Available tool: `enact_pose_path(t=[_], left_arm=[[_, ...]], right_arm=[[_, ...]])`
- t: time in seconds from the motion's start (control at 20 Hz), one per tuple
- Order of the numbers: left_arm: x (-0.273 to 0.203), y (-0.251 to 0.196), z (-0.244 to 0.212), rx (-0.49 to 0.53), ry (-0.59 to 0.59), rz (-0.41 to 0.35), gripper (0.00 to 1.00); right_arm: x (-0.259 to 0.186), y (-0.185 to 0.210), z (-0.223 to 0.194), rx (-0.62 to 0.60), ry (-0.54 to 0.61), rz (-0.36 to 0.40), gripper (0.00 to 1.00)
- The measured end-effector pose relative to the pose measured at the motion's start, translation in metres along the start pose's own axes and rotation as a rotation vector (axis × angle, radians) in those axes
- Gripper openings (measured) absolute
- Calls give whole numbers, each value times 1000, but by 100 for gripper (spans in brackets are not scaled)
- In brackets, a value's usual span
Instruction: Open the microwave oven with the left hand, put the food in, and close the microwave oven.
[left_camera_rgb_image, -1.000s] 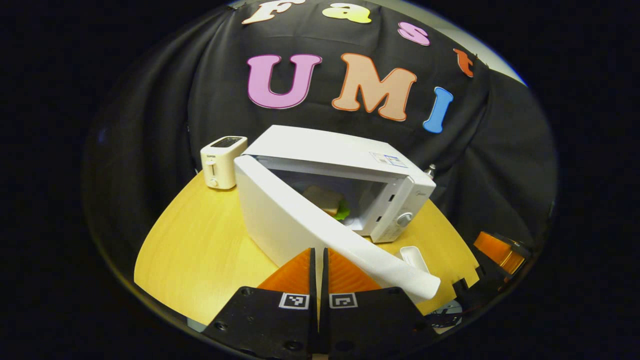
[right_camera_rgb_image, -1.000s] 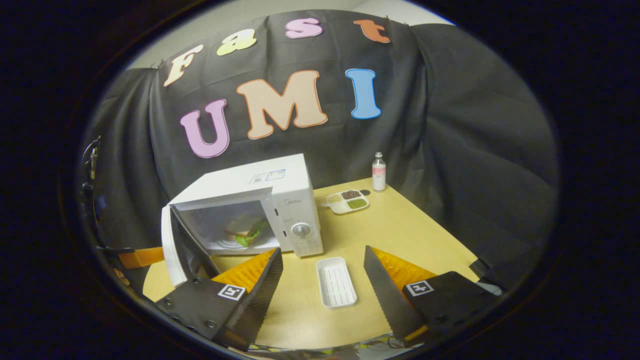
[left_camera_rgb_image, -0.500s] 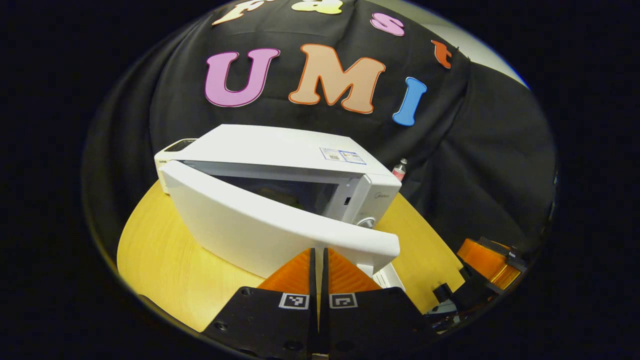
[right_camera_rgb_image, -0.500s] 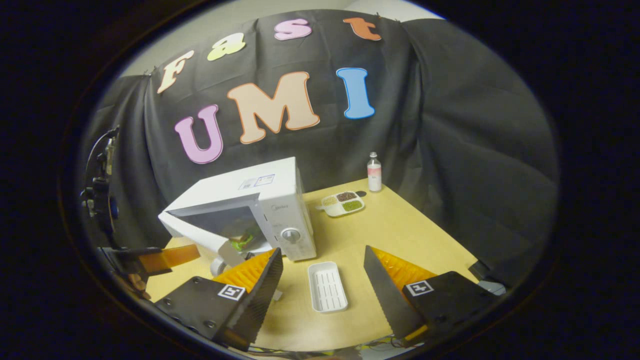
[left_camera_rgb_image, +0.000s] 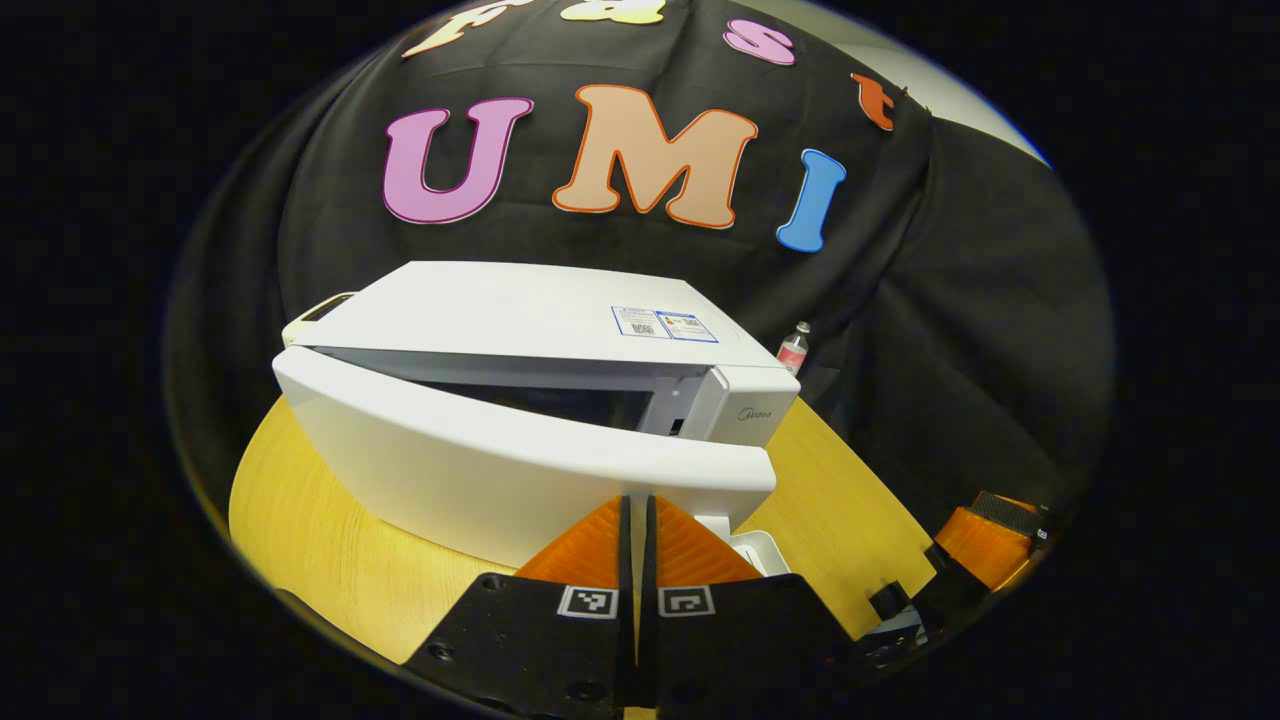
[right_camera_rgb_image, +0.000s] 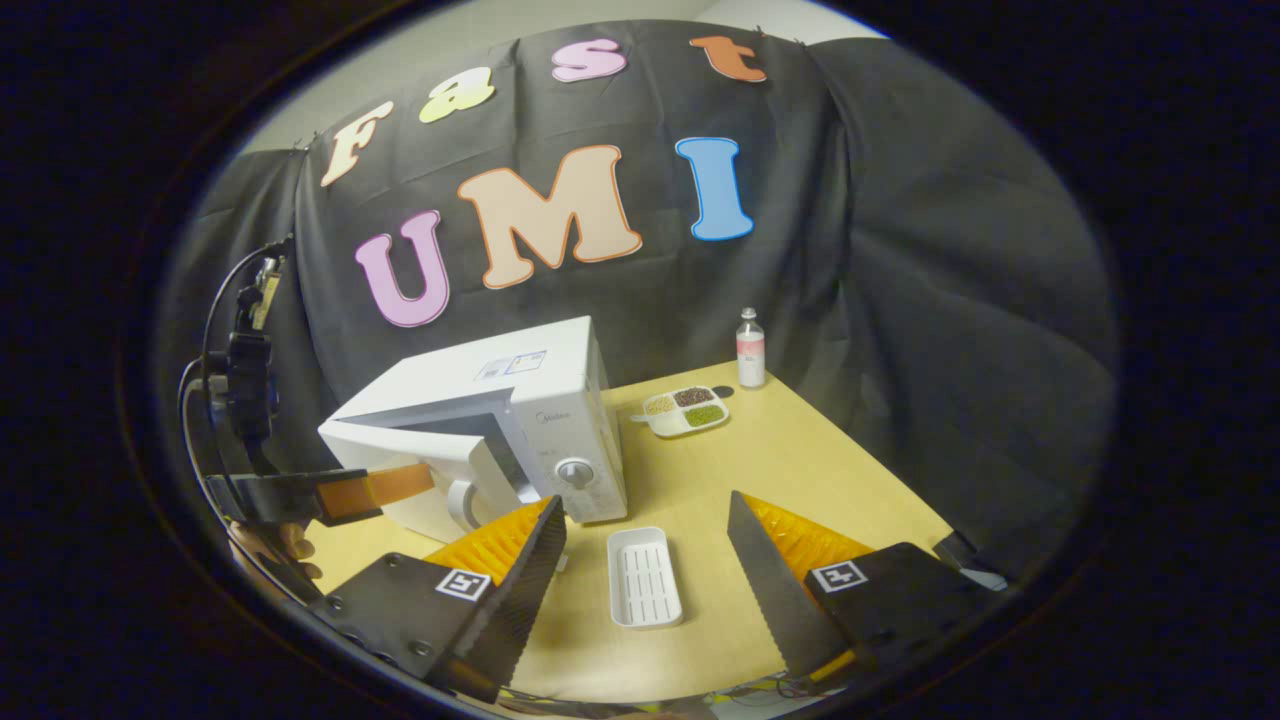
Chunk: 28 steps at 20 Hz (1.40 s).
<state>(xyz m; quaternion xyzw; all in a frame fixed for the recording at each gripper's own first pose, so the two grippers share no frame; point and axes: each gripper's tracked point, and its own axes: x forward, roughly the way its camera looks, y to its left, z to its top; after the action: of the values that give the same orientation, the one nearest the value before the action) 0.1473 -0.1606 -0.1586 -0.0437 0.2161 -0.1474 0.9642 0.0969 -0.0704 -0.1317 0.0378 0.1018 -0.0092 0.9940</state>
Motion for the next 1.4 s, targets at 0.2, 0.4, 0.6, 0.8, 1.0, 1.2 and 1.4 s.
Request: enact_pose_path(t=[0.2,0.4,0.6,0.8,1.0,1.2,1.4], left_arm=[[15,1,7,13,-14,10,0],[29,2,14,16,-27,26,0],[41,5,22,20,-48,58,0],[48,4,28,16,-65,77,0],[52,4,29,7,-69,82,0],[54,2,26,-19,-63,79,0],[54,2,28,-32,-74,83,0]], right_arm=[[2,1,1,-6,3,16,100],[5,2,3,-7,-4,32,100],[6,2,6,-7,-9,42,92],[12,1,6,1,-6,47,92],[17,2,6,-9,1,50,92],[20,1,2,-7,17,46,92],[21,-1,0,-8,31,37,100]])
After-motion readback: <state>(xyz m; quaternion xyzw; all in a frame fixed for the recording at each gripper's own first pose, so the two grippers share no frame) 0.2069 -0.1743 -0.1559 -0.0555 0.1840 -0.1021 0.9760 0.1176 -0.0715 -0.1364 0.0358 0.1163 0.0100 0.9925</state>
